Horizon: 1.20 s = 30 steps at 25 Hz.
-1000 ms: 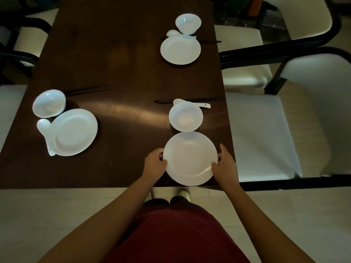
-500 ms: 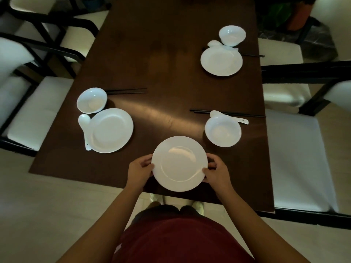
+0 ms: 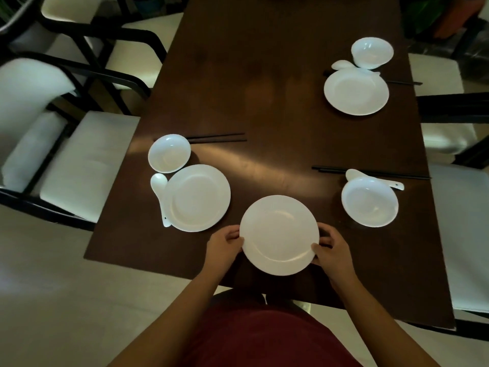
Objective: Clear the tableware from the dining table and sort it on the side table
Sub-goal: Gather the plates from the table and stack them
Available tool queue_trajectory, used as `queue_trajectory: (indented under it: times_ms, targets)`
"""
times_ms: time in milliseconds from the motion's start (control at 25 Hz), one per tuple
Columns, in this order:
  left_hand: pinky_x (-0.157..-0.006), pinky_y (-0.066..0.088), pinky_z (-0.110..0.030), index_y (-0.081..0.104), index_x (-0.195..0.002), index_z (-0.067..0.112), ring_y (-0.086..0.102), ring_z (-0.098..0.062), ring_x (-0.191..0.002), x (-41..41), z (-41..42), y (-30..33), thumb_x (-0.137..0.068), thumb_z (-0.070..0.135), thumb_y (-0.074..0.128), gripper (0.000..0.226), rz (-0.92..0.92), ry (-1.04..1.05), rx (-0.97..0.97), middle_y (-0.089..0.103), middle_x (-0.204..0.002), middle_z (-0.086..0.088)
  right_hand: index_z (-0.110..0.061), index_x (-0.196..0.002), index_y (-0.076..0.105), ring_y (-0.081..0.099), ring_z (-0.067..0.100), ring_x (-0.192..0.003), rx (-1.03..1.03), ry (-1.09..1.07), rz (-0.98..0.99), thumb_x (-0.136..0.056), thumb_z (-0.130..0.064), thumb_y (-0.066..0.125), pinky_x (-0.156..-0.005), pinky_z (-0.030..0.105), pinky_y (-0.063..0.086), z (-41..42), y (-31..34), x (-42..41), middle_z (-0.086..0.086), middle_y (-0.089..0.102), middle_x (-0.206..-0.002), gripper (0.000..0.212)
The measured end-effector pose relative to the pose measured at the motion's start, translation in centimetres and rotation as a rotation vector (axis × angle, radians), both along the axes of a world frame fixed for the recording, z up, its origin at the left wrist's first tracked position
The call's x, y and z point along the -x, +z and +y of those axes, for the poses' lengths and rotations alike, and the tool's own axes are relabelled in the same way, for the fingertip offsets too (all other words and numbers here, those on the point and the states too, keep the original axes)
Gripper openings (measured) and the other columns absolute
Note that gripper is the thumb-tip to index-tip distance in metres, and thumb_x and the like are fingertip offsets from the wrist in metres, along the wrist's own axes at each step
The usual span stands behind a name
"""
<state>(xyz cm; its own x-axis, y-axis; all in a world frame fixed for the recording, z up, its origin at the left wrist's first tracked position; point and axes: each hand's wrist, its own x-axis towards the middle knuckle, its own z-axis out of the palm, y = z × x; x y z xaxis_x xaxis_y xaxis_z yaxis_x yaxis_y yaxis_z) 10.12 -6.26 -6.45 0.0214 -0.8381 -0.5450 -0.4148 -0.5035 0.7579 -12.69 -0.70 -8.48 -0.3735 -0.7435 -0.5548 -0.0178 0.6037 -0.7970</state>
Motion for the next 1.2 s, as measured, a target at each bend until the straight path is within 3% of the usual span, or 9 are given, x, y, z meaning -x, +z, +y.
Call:
queue_trajectory:
  times_ms: [120, 200, 360, 440, 560, 720, 840, 920, 1200]
  targets:
    - [-0.075, 0.052, -0.028, 0.064, -0.113, 0.013, 0.062, -0.013, -0.085, -2.3, -0.5, 0.8, -0.081, 0.013, 0.065, 0.031, -0.391, -0.261, 0.369, 0.068, -0.100, -0.001, -0.025, -0.116, 0.056, 0.061, 0.027, -0.099, -0.007, -0.006, 0.038, -0.080, 0.000, 0.061, -0.082, 0.055, 0.054, -0.1, -0.2, -0.3, 0.007, 0.064, -0.105, 0.044]
    - [-0.073, 0.055, -0.036, 0.065, -0.111, 0.009, 0.064, -0.024, -0.091, -4.7, -1.3, 0.9, -0.074, 0.010, 0.073, 0.038, -0.635, -0.498, 0.679, 0.067, -0.103, -0.008, -0.024, -0.118, 0.056, 0.061, 0.026, -0.099, -0.005, -0.006, 0.054, -0.080, -0.002, 0.061, -0.082, 0.056, 0.054, -0.2, -0.2, -0.4, 0.007, 0.064, -0.106, 0.044]
    - [-0.089, 0.048, -0.056, 0.066, -0.109, 0.003, 0.063, -0.040, -0.102, -8.2, -3.7, 0.8, -0.064, 0.001, 0.078, 0.046, -0.886, -0.778, 0.752, 0.067, -0.110, -0.021, -0.025, -0.117, 0.056, 0.061, 0.026, -0.098, -0.018, 0.010, 0.111, -0.081, -0.004, 0.061, -0.082, 0.055, 0.054, -0.4, 0.0, -0.8, 0.005, 0.063, -0.104, 0.042]
    - [-0.085, 0.050, -0.055, 0.066, -0.106, 0.002, 0.066, -0.038, -0.096, -8.5, -4.4, 0.7, -0.065, 0.002, 0.078, 0.043, -0.880, -0.856, 0.767, 0.069, -0.105, -0.020, -0.022, -0.119, 0.055, 0.062, 0.026, -0.095, -0.038, 0.017, 0.157, -0.081, -0.003, 0.060, -0.082, 0.053, 0.055, -0.5, 0.2, -1.0, 0.004, 0.063, -0.099, 0.043]
    - [-0.063, 0.058, -0.045, 0.069, -0.098, 0.000, 0.069, -0.035, -0.079, -8.5, -5.1, 0.7, -0.057, 0.003, 0.084, 0.043, -0.836, -0.923, 0.844, 0.072, -0.093, -0.018, -0.017, -0.118, 0.056, 0.060, 0.021, -0.086, -0.063, 0.024, 0.281, -0.080, -0.004, 0.060, -0.082, 0.046, 0.054, -0.6, 0.5, -1.3, -0.001, 0.059, -0.086, 0.040]
    - [-0.048, 0.057, -0.041, 0.070, -0.093, -0.002, 0.069, -0.034, -0.073, -8.6, -5.2, 0.3, -0.057, 0.001, 0.084, 0.040, -0.772, -0.886, 0.924, 0.071, -0.085, -0.018, -0.015, -0.114, 0.058, 0.060, 0.019, -0.083, -0.074, 0.042, 0.343, -0.081, -0.006, 0.061, -0.079, 0.044, 0.055, -0.8, 0.8, -1.6, 0.000, 0.060, -0.086, 0.034]
    - [-0.053, 0.057, -0.038, 0.071, -0.093, -0.002, 0.069, -0.033, -0.073, -8.8, -5.1, 0.3, -0.075, 0.005, 0.067, 0.020, -0.726, -0.801, 1.021, 0.072, -0.085, -0.017, -0.016, -0.113, 0.059, 0.061, 0.021, -0.085, -0.076, 0.036, 0.324, -0.081, -0.006, 0.061, -0.079, 0.050, 0.056, -0.8, 0.7, -1.5, 0.000, 0.060, -0.085, 0.033]
    - [-0.057, 0.057, -0.037, 0.072, -0.095, 0.000, 0.069, -0.032, -0.074, -8.9, -5.1, 0.8, -0.082, 0.014, 0.050, 0.029, -0.709, -0.776, 1.064, 0.073, -0.086, -0.016, -0.016, -0.112, 0.059, 0.062, 0.024, -0.087, -0.078, 0.041, 0.311, -0.080, -0.006, 0.062, -0.079, 0.050, 0.056, -0.8, 0.7, -1.3, 0.001, 0.061, -0.086, 0.033]
    - [-0.077, 0.054, -0.041, 0.072, -0.096, -0.001, 0.071, -0.032, -0.083, -7.0, -6.5, 4.2, -0.086, 0.017, 0.053, 0.028, -0.668, -0.586, 1.251, 0.074, -0.091, -0.017, -0.016, -0.113, 0.058, 0.064, 0.024, -0.085, -0.093, 0.068, 0.234, -0.082, -0.006, 0.063, -0.064, 0.036, 0.059, -1.0, 0.5, -0.7, 0.005, 0.061, -0.092, 0.034]
